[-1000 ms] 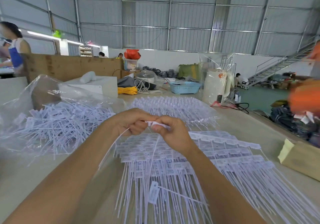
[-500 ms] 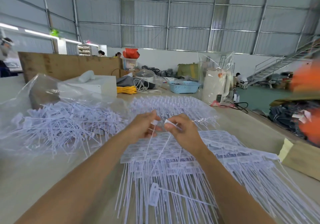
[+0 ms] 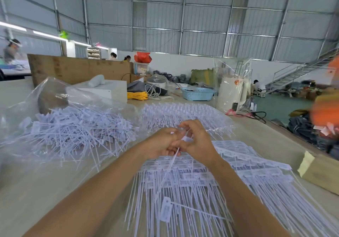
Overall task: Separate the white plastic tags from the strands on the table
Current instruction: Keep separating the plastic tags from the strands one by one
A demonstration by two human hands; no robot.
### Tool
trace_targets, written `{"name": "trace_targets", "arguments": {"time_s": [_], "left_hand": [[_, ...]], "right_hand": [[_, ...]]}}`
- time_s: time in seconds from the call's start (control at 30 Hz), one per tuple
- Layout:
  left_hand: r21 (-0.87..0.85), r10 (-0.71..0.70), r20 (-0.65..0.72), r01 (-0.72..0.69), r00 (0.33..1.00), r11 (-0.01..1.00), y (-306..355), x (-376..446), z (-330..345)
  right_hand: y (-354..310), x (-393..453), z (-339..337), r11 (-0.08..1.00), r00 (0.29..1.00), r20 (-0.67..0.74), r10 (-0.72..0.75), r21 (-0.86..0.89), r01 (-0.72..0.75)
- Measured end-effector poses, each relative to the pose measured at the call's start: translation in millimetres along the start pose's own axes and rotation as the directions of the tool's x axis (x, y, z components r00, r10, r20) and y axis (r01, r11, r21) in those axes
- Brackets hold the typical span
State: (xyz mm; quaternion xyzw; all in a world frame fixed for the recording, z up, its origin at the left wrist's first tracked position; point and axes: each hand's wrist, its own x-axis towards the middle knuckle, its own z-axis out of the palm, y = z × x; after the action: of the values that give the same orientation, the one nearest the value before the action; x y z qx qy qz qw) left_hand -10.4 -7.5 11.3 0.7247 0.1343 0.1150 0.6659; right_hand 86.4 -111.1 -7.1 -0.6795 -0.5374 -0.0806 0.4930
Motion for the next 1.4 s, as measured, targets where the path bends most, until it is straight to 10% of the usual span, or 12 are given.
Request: {"name": "trace_targets", "arguments": {"time_s": [0.5,0.67,0.73,0.83,1.1,1.33,1.4], "left_hand": [[0.552,0.043,-0.257,0.111,0.965,0.826,12,4,-5],[0.502,-0.366,0.012,0.311,0.930,0.807,37,-11,-19],[0.409,-0.335,0.096,0.270,0.937,0.872,47,-18,-36],[0.396,-0.149,-0.170,0.206,0.974,0.895,58,-29,-77],[0.459,0.049,-0.768,0.495,0.639,0.738,39,-52,-182],[0.576,0.319,-0.810,0.770,0.492,0.275,35,-57,-228],[0.583,0.340,-0.803,0.760,0.488,0.286,27,-53,-239]], "right_hand": [[13,-6,-5,0.989,0.993,0.112,0.029,-0.147,-0.013],[19,-9,-8,0.955,0.995,0.093,0.030,-0.296,-0.001],[30,-10,-15,0.967,0.989,0.043,0.142,-0.220,-0.130],[33,-9,-16,0.972,0.977,0.000,0.211,-0.109,-0.210],[28,-11,-6,0.959,0.983,0.112,0.144,-0.259,-0.111],[23,-11,-4,0.962,0.979,0.083,0.188,-0.216,-0.167],[23,-10,-4,0.962,0.979,0.075,0.188,-0.213,-0.168]]}}
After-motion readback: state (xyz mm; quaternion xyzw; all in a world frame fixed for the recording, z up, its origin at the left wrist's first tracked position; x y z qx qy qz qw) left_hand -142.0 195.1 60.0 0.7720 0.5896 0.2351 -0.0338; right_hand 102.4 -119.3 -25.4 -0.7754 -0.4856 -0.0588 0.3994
